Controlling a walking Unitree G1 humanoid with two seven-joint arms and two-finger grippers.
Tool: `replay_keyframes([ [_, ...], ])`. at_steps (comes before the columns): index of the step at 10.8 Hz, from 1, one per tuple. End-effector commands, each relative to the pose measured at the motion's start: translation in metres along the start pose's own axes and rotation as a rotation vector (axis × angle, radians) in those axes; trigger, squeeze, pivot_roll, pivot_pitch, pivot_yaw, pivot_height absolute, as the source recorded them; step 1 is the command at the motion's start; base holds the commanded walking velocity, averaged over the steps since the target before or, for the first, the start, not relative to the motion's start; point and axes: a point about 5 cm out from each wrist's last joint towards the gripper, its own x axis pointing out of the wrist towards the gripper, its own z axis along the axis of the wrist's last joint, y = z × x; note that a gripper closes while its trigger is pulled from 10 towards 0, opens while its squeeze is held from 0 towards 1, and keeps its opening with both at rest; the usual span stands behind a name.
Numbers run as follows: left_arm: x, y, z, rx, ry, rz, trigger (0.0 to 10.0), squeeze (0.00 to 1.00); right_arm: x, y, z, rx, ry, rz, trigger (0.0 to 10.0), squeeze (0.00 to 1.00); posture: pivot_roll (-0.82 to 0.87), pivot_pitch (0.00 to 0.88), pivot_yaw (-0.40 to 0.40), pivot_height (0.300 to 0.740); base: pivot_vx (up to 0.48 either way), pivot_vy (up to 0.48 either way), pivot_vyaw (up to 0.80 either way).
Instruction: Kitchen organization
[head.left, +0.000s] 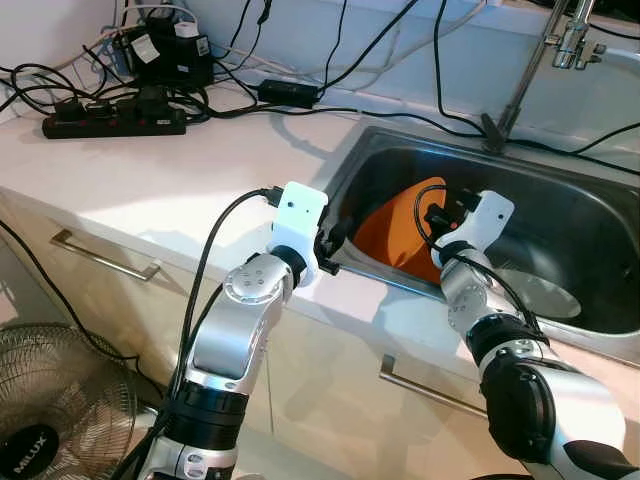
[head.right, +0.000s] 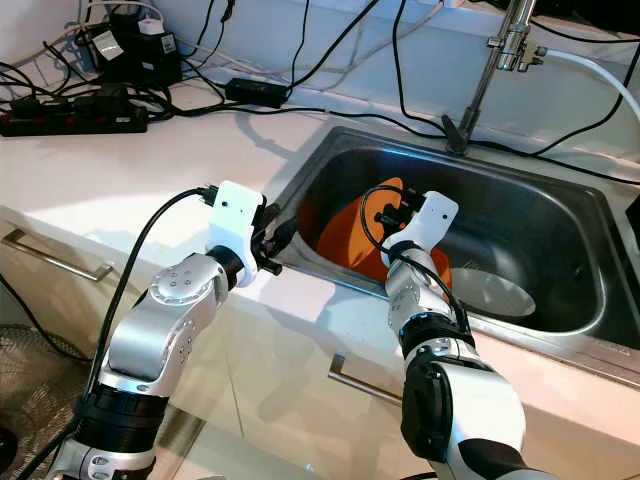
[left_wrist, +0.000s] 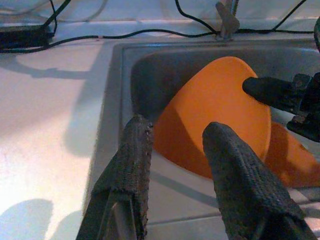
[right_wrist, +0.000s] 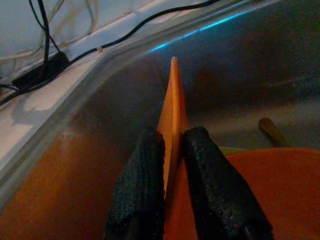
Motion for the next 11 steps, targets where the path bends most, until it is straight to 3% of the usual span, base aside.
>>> replay_keyframes([
  [1, 0.000, 0.000, 0.000, 0.006, -0.004, 0.013, 10.0, 0.00, 0.000, 0.003, -0.001, -0.041, 0.005, 0.014, 10.0, 0.00, 0.27, 0.023, -0.047, 0.740, 0.000, 0.000, 0.00],
  [3, 0.001, 0.002, 0.001, 0.024, -0.013, 0.029, 10.0, 0.00, 0.003, 0.002, 0.021, -0.137, -0.095, 0.002, 10.0, 0.00, 0.26, 0.024, -0.047, 0.740, 0.000, 0.000, 0.00],
  [5, 0.002, 0.003, 0.002, 0.042, -0.015, 0.037, 10.0, 0.00, 0.005, 0.001, 0.052, -0.324, -0.238, -0.035, 10.0, 0.00, 0.26, 0.026, -0.047, 0.740, 0.000, 0.000, 0.00],
  [6, 0.002, 0.004, 0.002, 0.045, -0.015, 0.042, 10.0, 0.00, 0.005, 0.001, 0.059, -0.369, -0.270, -0.047, 10.0, 0.00, 0.26, 0.025, -0.047, 0.740, 0.000, 0.000, 0.00],
  [9, 0.002, 0.009, 0.003, 0.073, -0.038, 0.074, 10.0, 0.00, 0.004, 0.017, 0.061, -0.363, -0.331, 0.019, 10.0, 0.00, 0.26, 0.027, -0.046, 0.740, 0.000, 0.000, 0.00],
  [11, -0.002, 0.030, 0.020, 0.196, -0.209, 0.254, 10.0, 0.00, -0.005, 0.040, 0.065, -0.412, -0.449, 0.162, 10.0, 0.00, 0.24, 0.026, -0.043, 0.740, 0.000, 0.000, 0.00],
])
